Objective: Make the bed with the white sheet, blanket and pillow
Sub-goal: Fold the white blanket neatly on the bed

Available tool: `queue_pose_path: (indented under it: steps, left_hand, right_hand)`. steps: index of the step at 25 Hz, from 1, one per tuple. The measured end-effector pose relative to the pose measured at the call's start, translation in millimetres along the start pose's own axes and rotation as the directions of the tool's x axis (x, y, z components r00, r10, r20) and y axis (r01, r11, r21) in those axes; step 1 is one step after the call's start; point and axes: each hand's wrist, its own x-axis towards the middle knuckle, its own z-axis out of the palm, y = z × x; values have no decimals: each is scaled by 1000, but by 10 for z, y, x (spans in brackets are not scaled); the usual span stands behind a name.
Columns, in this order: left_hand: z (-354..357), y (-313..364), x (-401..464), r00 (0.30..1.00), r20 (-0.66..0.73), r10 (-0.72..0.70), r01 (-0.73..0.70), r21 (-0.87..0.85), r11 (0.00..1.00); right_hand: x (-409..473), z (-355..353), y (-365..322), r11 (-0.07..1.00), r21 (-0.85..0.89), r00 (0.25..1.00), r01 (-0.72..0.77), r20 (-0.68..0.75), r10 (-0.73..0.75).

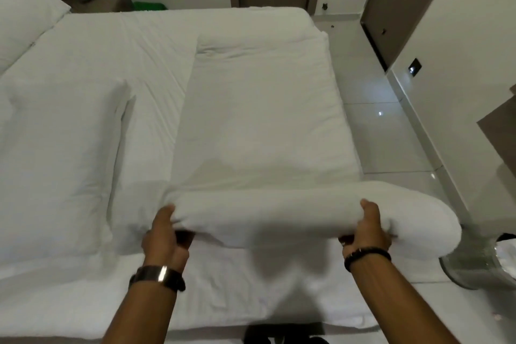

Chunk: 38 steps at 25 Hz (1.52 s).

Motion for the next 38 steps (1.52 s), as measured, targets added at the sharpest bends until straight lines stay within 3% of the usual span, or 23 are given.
queue_pose_path:
  steps: [2, 4, 6, 7, 8, 9, 10, 12, 13, 14, 15, 17, 18, 19, 20, 21, 23, 28, 31, 33, 35, 36, 38]
  left_hand:
    - [603, 276, 300, 996, 77, 50, -49, -21, 999]
    - [1200, 561, 628, 992, 81, 97, -98, 6, 995]
    - [1620, 730, 861, 968, -14, 249, -243, 175, 954]
    - [1763, 750, 1008, 933, -30, 357, -320, 382, 867]
    - [1852, 708, 1154, 878, 23, 477, -394, 600, 696]
    - [1887, 593, 1284, 816, 173, 552, -471, 752, 461]
    - [1852, 416, 1443, 757, 373, 537, -539, 821, 190]
    - [1625, 67, 1736, 718, 596, 360, -510, 802, -311]
    - [1470, -42, 1853, 735, 595, 324, -435, 781, -447]
    - [1314, -67, 1959, 757, 542, 364, -346, 806, -480]
    - [1179, -25, 2056, 776, 439, 453, -244, 871, -427]
    - [1037, 207, 2212, 818, 178, 547, -131, 984, -125]
    - [1052, 329, 2272, 850, 111, 515, -151, 988, 36]
    - [1100, 399, 2310, 883, 100, 459, -179, 975, 134]
    - [1167, 405, 2338, 903, 121, 412, -209, 962, 175]
    - [1242, 374, 2344, 902, 151, 404, -241, 954, 180]
    - [1387, 308, 2334, 872, 221, 438, -328, 926, 185]
    - [1635, 485, 2560, 759, 336, 557, -508, 841, 186]
    - [1571, 388, 2687, 821, 379, 426, -462, 881, 107]
    - [1491, 325, 2764, 839, 368, 401, -435, 896, 87]
    - [1483, 328, 2742, 819, 344, 460, -404, 914, 35]
    - [1497, 342, 2707, 790, 335, 513, -371, 928, -34]
    - [1557, 266, 2564, 679, 435, 591, -361, 899, -247]
  right_hand:
    - [155, 511, -200, 998, 52, 999, 28, 44, -30]
    - [379, 1152, -449, 995, 62, 980, 73, 182, -83]
    - [575, 1688, -644, 937, -172, 894, 304, 391, -219]
    - [717, 1891, -673, 818, -314, 809, 482, 518, -278]
    - [907, 2001, -630, 617, -425, 701, 662, 643, -309]
    - [1150, 2018, -543, 348, -516, 613, 783, 737, -285]
    - [1442, 1957, -425, 58, -596, 593, 801, 776, -212]
    - [1984, 1613, -137, -444, -627, 672, 640, 737, -71]
    - [2208, 1372, 7, -580, -594, 709, 558, 704, -38]
    - [2324, 1166, 96, -628, -575, 704, 524, 708, -59]
    - [2398, 1037, 149, -616, -586, 678, 526, 727, -113]
    - [2463, 1041, 58, -466, -672, 568, 575, 739, -363]
    - [2508, 1134, -56, -370, -744, 559, 556, 665, -495]
    - [2553, 1268, -180, -260, -815, 601, 518, 563, -568]
    - [2600, 1419, -300, -133, -870, 692, 474, 462, -555]
    - [2625, 1549, -408, -33, -902, 774, 431, 389, -499]
    - [2636, 1637, -528, 74, -896, 824, 438, 367, -432]
    - [2501, 1253, -487, 177, -850, 758, 496, 324, -565]
    - [2616, 1014, -303, 228, -887, 825, 401, 242, -511]
    - [2722, 1014, -249, 217, -897, 848, 384, 250, -467]
    - [2697, 1038, -253, 169, -911, 823, 377, 246, -513]
    - [2685, 1043, -257, 98, -920, 766, 380, 253, -592]
    - [2546, 1151, -168, -138, -872, 566, 469, 417, -711]
